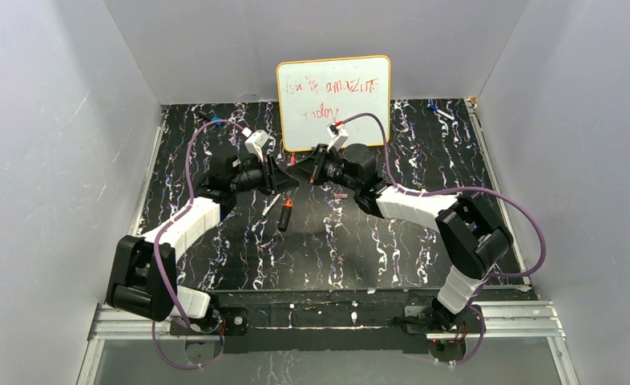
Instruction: Insert the pens into the pen caps
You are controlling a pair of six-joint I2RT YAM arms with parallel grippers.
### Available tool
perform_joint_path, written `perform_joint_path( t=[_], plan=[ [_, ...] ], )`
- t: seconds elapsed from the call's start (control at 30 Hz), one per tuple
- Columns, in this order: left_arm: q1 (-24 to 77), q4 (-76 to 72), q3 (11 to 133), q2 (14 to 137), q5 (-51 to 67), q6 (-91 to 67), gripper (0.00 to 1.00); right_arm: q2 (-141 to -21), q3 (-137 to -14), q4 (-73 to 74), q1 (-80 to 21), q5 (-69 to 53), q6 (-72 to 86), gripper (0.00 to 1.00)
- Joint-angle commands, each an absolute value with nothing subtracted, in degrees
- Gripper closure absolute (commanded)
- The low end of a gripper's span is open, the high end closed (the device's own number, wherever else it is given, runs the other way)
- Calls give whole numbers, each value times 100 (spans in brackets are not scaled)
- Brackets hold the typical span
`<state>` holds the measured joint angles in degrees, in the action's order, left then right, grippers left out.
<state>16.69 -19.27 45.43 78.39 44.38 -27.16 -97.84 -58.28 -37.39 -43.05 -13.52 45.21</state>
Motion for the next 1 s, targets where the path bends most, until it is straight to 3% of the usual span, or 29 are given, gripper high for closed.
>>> perform_joint_path(
  t=[0.0, 0.07, 0.2, 0.23, 0.33, 0.37, 0.4, 0.47, 0.53, 0.57, 0.63, 0.73, 0.8, 0.97],
  plan=[
    [1720, -1898, 4548, 7803, 4506, -2605, 92, -9786, -6004, -4112, -4371, -1259, 4519, 99],
    [1720, -1855, 4561, 7805, 4490, -2585, 100, -9775, -5975, -4113, -4368, -1230, 4519, 99],
    [1722, -1790, 4551, 7768, 4454, -2522, 100, -9748, -5958, -4120, -4368, -1217, 4509, 99],
    [1723, -1755, 4555, 7755, 4446, -2489, 100, -9733, -5958, -4066, -4369, -1190, 4507, 83],
    [1718, -1416, 4597, 7699, 4331, -2261, 100, -9564, -5952, -3469, -4288, -555, 4461, 17],
    [1717, -1235, 4630, 7679, 4280, -2153, 100, -9510, -5924, -3304, -4203, -374, 4497, 6],
    [1722, -1053, 4658, 7665, 4213, -2044, 100, -9401, -5841, -3093, -4071, -92, 4638, 2],
    [1715, -417, 4798, 7611, 3792, -1701, 100, -9012, -5433, -2664, -3478, 548, 5272, 1],
    [1627, -58, 4838, 7488, 3273, -1557, 100, -8941, -5799, -653, -2967, 1025, 6940, 1],
    [1585, -30, 4859, 7418, 3177, -1540, 100, -9242, -6375, 1269, -2900, 753, 8008, 2],
    [1557, 158, 4893, 7346, 3101, -1493, 100, -9783, -7010, 2889, -2896, 84, 9227, 9],
    [1545, 315, 4903, 7233, 2987, -1420, 100, -10397, -7651, 3666, -2900, -472, 9945, 28],
    [1536, 365, 4884, 7181, 2952, -1417, 100, -10820, -8223, 4251, -2897, -556, 10088, 31],
    [1520, 395, 4906, 7163, 2961, -1424, 100, -11128, -8287, 4322, -2899, -566, 10291, 43]
  ],
)
